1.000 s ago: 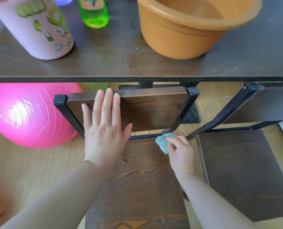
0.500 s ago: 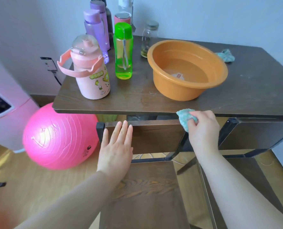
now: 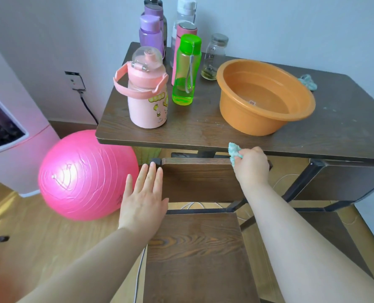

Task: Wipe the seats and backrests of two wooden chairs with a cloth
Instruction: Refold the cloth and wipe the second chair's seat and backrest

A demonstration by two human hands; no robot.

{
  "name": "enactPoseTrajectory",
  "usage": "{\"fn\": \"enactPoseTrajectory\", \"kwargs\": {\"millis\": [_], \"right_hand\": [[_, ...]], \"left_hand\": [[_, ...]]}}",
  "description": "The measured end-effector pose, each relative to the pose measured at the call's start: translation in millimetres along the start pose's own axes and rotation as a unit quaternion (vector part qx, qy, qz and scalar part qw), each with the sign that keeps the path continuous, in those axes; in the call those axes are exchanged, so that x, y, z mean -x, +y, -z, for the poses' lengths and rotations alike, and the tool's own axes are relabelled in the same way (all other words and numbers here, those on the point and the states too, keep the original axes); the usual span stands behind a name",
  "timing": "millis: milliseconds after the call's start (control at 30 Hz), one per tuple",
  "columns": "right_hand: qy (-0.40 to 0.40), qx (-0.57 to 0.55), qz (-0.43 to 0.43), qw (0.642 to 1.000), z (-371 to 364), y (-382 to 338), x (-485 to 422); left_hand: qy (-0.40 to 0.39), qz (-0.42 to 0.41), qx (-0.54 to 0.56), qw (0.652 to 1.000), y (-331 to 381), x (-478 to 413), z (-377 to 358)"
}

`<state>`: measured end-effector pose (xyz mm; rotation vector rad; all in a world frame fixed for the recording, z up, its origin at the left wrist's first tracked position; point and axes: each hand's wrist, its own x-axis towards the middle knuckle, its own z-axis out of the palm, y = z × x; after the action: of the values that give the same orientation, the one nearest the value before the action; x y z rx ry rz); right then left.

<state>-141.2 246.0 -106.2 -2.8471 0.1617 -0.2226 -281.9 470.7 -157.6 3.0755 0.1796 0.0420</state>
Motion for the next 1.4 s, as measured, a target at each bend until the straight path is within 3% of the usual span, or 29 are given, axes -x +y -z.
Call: {"fn": "enactPoseTrajectory", "kwargs": {"millis": [533, 800, 1100, 1233, 1400], "right_hand": [[-0.022, -0.028, 0.055, 0.998, -27, -114, 50], [-0.028, -0.129, 0.171, 0.976, -47, -164, 80], [-0.021, -0.179, 0.250, 0.951, -59, -144, 106], [-0.095, -0.156, 0.227, 0.957, -66, -108, 142], [-0.054, -0.169, 0.169, 0.969, -53, -64, 154]], "left_hand": [[-0.002, 0.016, 0.046, 0.999, -23, -34, 17], [-0.011, 0.038, 0.095, 0.995, -58, -24, 9], [-0.030, 0.029, 0.078, 0.996, -74, -4, -18], [-0.036, 0.015, 0.075, 0.996, -68, 2, -15], [-0.038, 0.017, 0.064, 0.997, -71, 0, -13]]}}
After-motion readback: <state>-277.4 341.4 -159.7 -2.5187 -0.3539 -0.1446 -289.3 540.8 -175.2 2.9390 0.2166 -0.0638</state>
